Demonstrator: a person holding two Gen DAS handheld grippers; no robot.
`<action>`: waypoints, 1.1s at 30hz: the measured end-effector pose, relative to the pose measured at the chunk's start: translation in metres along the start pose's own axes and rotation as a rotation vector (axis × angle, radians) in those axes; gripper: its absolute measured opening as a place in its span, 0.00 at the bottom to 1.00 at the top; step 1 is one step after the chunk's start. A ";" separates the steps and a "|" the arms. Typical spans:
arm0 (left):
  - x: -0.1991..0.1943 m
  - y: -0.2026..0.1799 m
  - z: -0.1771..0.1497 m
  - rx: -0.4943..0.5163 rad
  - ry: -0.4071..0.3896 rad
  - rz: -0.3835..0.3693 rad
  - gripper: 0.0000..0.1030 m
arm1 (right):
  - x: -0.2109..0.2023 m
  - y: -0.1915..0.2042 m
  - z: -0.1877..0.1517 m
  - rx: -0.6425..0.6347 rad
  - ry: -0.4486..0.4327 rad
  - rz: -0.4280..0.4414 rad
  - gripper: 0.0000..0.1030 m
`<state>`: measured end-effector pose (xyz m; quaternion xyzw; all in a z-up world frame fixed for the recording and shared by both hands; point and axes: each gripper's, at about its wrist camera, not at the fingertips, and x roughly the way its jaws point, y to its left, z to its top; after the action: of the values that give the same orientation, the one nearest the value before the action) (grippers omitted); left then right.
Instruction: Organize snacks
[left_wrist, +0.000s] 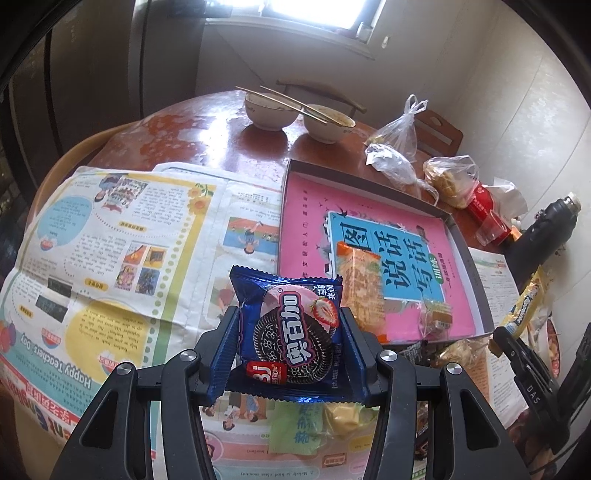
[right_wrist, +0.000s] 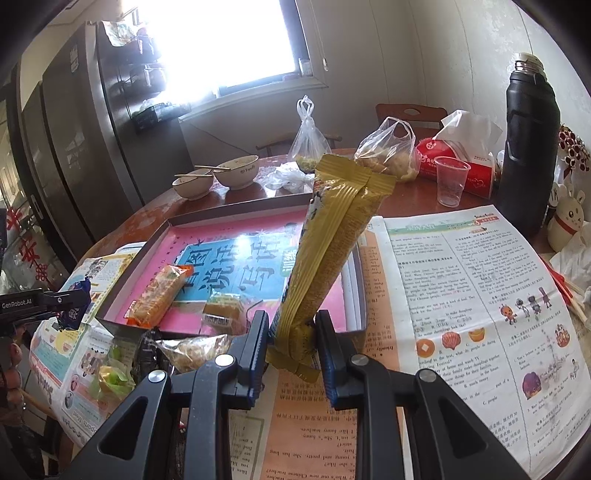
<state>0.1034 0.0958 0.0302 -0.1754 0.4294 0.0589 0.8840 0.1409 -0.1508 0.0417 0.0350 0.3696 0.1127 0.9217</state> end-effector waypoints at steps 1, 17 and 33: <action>0.001 -0.001 0.001 0.000 0.000 -0.002 0.52 | 0.000 0.000 0.001 0.000 -0.001 0.000 0.26; 0.019 -0.007 0.020 0.020 0.022 -0.015 0.52 | 0.017 0.004 0.020 -0.011 0.016 -0.002 0.26; 0.047 -0.015 0.027 0.045 0.061 -0.012 0.52 | 0.037 0.002 0.023 -0.009 0.059 0.003 0.26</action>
<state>0.1567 0.0896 0.0128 -0.1598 0.4562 0.0387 0.8746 0.1826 -0.1396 0.0336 0.0280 0.3959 0.1168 0.9104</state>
